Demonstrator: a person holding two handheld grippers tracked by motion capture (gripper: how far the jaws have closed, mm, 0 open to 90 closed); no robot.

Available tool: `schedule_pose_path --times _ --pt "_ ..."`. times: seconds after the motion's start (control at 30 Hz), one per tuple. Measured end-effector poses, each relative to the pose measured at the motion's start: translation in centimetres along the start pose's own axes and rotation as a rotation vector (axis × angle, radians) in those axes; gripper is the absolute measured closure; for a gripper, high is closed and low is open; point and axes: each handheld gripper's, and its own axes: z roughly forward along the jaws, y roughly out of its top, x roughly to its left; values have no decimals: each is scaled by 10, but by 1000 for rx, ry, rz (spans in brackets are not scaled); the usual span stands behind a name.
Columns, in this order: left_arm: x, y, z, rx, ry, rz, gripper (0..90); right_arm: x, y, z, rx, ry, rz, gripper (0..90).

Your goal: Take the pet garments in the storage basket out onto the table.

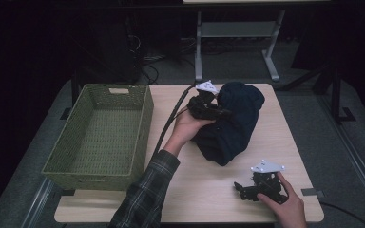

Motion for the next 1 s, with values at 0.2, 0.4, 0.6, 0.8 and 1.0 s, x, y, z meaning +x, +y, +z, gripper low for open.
schedule_pose_path --times 0.2,0.4,0.6,0.8,1.0 --pt "7 -12 28 18 -5 -17 715 0 0 0 0 0 0 4" --pt "16 -22 48 63 11 -42 702 0 0 0 0 0 0 4" --pt "19 -31 64 112 11 -57 689 0 0 0 -1 0 -3 5" --pt "20 -38 75 159 24 -58 596 0 0 0 -1 1 -1 4" --pt "17 -40 77 186 61 -24 385 0 0 0 -1 0 -2 4"
